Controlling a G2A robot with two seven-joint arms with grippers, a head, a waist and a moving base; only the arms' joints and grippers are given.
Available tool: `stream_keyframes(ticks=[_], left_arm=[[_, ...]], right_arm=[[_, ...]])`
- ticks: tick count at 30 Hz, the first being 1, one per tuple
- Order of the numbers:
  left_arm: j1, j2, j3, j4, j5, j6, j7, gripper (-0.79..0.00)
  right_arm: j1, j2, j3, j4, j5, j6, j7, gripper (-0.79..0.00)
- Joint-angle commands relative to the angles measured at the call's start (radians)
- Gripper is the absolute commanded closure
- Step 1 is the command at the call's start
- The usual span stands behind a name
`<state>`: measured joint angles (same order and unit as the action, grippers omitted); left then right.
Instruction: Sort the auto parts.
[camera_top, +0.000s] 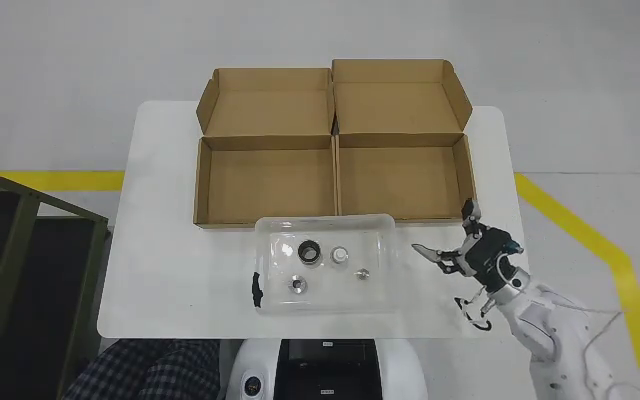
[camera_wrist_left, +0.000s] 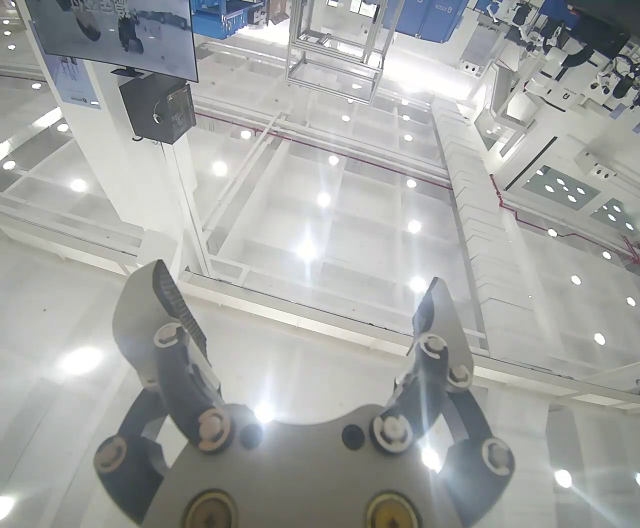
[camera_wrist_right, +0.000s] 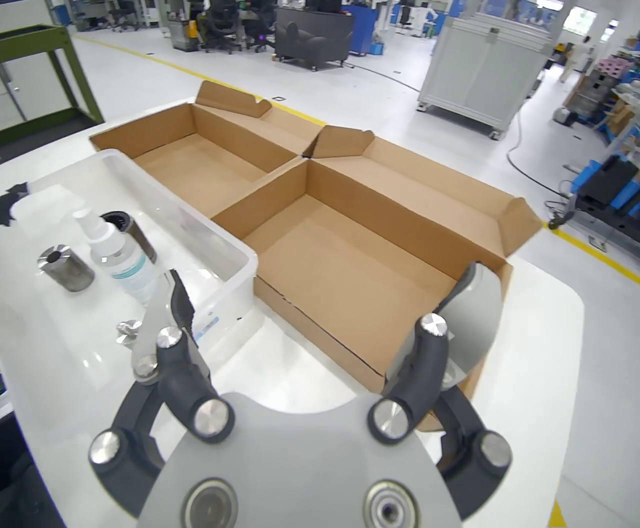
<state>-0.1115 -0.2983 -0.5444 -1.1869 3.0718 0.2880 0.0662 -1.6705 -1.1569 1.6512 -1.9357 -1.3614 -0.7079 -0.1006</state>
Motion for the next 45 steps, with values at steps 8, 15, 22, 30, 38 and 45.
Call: stream_keyframes(ticks=[8,15,22,30,38,45], left_arm=[[0.0,0.0,0.0,0.0,0.0,0.0,0.0,-0.785],[0.0,0.0,0.0,0.0,0.0,0.0,0.0,-0.785],[0.0,0.0,0.0,0.0,0.0,0.0,0.0,-0.785],[0.0,0.0,0.0,0.0,0.0,0.0,0.0,-0.785],[0.0,0.0,0.0,0.0,0.0,0.0,0.0,-0.785],[0.0,0.0,0.0,0.0,0.0,0.0,0.0,-0.785]], right_arm=[[0.043,0.006,-0.098,-0.028,0.014,-0.102,0.093,-0.785],[0.101,0.005,-0.212,-0.031,0.053,-0.131,0.21,-0.785],[0.163,0.002,-0.32,-0.03,0.052,-0.127,0.316,-0.785],[0.227,-0.002,-0.414,-0.015,0.028,-0.1,0.398,-0.785],[0.286,-0.006,-0.469,0.033,0.016,-0.075,0.434,-0.785],[0.326,-0.008,-0.507,0.085,0.03,-0.063,0.479,-0.736]])
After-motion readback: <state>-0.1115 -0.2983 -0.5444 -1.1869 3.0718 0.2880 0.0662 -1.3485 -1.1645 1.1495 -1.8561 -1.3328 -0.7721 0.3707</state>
